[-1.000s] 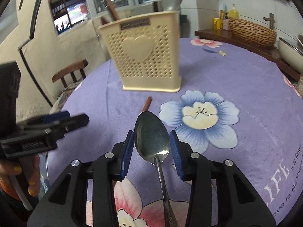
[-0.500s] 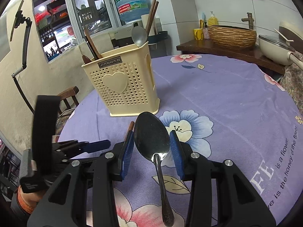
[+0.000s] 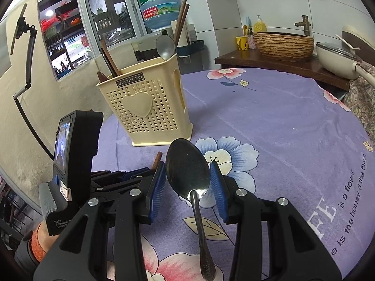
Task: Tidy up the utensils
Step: 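Grasp the steel spoon with the right tool while the left tool grasps the last brown chopstick, then lift the steel spoon and brown chopstick and carry them above the caddy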
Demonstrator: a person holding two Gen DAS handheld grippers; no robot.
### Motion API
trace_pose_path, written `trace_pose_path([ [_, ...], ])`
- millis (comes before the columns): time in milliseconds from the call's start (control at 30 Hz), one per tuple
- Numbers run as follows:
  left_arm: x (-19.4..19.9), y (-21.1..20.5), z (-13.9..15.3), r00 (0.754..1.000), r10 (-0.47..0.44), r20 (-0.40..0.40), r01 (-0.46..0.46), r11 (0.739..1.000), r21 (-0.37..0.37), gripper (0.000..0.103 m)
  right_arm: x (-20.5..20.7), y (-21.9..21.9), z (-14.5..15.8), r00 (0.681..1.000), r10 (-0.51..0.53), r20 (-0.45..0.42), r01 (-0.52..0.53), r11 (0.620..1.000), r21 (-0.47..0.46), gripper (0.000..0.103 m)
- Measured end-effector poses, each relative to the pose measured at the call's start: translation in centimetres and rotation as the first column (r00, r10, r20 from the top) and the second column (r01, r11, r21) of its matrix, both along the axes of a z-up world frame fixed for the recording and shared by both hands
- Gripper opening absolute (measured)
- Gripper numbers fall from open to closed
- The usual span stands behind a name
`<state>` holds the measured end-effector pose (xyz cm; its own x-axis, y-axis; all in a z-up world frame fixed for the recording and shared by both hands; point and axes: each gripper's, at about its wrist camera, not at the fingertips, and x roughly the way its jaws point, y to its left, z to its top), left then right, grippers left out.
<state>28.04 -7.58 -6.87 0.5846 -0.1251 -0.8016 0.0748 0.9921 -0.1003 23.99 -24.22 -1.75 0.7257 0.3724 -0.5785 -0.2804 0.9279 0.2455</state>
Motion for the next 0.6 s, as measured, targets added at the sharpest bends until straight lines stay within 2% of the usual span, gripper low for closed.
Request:
trace_pose_path([
  [233,-0.33,-0.11,-0.05,1.0,0.003,0.018,-0.003,1.0,0.011,0.008,0.07,-0.05,-0.09,1.0,-0.004,-0.002,0.004,1.0,0.0,0.039],
  [600,-0.53,0.67,0.37,0.999,0.007,0.031,-0.006,1.0,-0.027,0.008,-0.09,-0.31,0.09,1.0,-0.018,0.01,0.018,1.0,0.005,0.039],
])
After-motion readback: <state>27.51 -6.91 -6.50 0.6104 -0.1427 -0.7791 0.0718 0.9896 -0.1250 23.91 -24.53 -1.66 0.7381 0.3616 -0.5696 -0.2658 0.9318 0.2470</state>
